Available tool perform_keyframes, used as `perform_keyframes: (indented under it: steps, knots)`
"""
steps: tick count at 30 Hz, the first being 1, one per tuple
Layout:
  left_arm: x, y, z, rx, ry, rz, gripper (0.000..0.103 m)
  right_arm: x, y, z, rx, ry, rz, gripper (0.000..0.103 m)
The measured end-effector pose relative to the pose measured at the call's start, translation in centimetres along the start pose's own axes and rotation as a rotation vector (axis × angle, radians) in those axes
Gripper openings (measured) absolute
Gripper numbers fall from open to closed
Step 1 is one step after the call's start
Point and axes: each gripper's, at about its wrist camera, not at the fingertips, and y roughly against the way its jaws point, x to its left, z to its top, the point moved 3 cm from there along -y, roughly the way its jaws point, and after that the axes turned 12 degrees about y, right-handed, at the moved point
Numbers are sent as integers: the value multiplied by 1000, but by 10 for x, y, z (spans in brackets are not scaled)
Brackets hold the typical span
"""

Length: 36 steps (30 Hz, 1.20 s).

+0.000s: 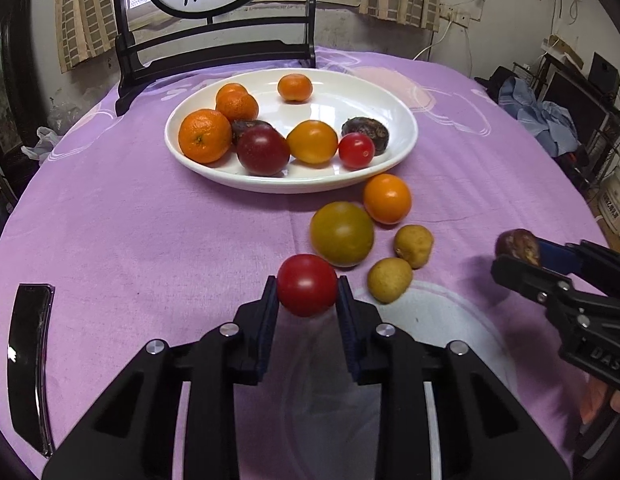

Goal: Organize fruits
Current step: 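Grasp the dark brown fruit with the right tool while the left tool grasps the red tomato, then release the red tomato on the plate with the left tool while the right tool releases the brown fruit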

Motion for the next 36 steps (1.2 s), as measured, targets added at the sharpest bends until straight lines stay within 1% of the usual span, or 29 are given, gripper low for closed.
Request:
perform_keyframes:
  steps: [5, 8, 11, 14, 17, 21, 27, 30, 31, 33, 35, 36]
  knots:
    - [-2, 25, 8, -38, -32, -38, 28, 1, 19, 11, -88, -26, 8, 43]
    - [-7, 36, 22, -49, -40, -63, 28, 3, 26, 23, -124, -30, 32, 43]
    - [-14, 38, 44, -67, -50, -80, 28, 3, 25, 42, -139, 1, 16, 43]
    - [-18, 25, 73, -67, -35, -73, 28, -3, 14, 70, -150, 1, 25, 43]
    - [-14, 3, 98, -47, 13, -48, 28, -8, -5, 91, -141, -5, 40, 43]
    - [-9, -23, 125, -40, 47, -18, 28, -13, -43, 110, -97, 1, 42, 43]
    - [-4, -51, 142, -25, 58, 40, 28, -19, -84, 123, -44, 50, 14, 43]
    - [-1, -64, 147, -7, 87, 41, 29, -20, -99, 130, -30, 67, 13, 44]
    - [-1, -67, 149, -4, 91, 43, 30, -21, -103, 132, -33, 62, 13, 44]
    - [1, -72, 153, -7, 107, 69, 38, -28, -108, 135, -37, 30, 17, 47]
    - [5, -72, 154, 3, 138, 70, 60, -37, -107, 133, -39, -29, 23, 52]
    - [8, -67, 154, 2, 165, 52, 65, -42, -103, 130, -45, -56, 35, 53]
